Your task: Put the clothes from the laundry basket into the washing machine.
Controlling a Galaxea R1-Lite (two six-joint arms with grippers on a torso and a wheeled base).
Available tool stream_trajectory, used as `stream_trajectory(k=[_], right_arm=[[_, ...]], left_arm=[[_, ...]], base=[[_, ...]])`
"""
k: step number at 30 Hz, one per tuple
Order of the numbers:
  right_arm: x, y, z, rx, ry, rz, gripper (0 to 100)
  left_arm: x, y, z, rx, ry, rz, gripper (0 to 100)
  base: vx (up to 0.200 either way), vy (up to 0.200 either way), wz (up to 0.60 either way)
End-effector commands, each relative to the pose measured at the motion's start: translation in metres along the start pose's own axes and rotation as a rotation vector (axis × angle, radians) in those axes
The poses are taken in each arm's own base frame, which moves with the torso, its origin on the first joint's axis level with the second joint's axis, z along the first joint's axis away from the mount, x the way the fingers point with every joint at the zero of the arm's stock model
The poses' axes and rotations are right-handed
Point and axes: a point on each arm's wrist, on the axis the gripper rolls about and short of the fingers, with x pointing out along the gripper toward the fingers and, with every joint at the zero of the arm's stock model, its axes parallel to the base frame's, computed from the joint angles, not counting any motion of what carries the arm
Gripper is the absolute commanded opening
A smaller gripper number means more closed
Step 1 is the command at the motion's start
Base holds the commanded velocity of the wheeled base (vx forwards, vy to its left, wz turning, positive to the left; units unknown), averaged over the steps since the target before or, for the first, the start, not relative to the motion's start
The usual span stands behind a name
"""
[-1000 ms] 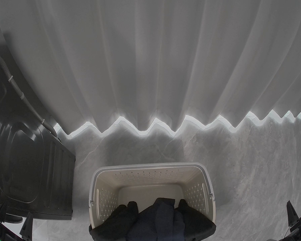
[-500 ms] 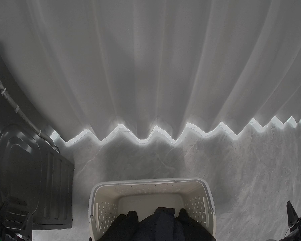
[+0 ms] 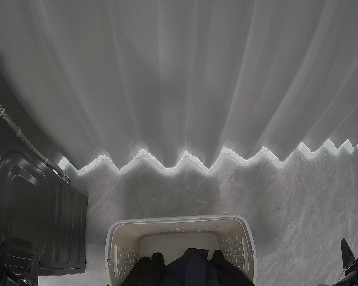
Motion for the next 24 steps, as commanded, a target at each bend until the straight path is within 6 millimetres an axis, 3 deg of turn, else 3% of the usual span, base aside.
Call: stream_trajectory(k=[1,18,24], right_arm=[[0.0001,0.0001,-0.0054,0.0,0.002,0.001,100],[0.0001,0.0001,-0.0052,0.0,0.001,0.001,100],[0.0001,0.0001,-0.0054,0.0,0.002,0.001,100]], left_arm=[[-0.0001,0.0003,-0.0048,-0.001,-0.001,0.0,100],[-0.0001,0.0003,-0.0048,-0.001,-0.001,0.0,100],[-0.0001,0.0003,-0.0048,0.0,-0.001,0.0,100]], base=[[0.0,0.0,0.0],[0.0,0.0,0.0],[-0.2,0.0,0.0]])
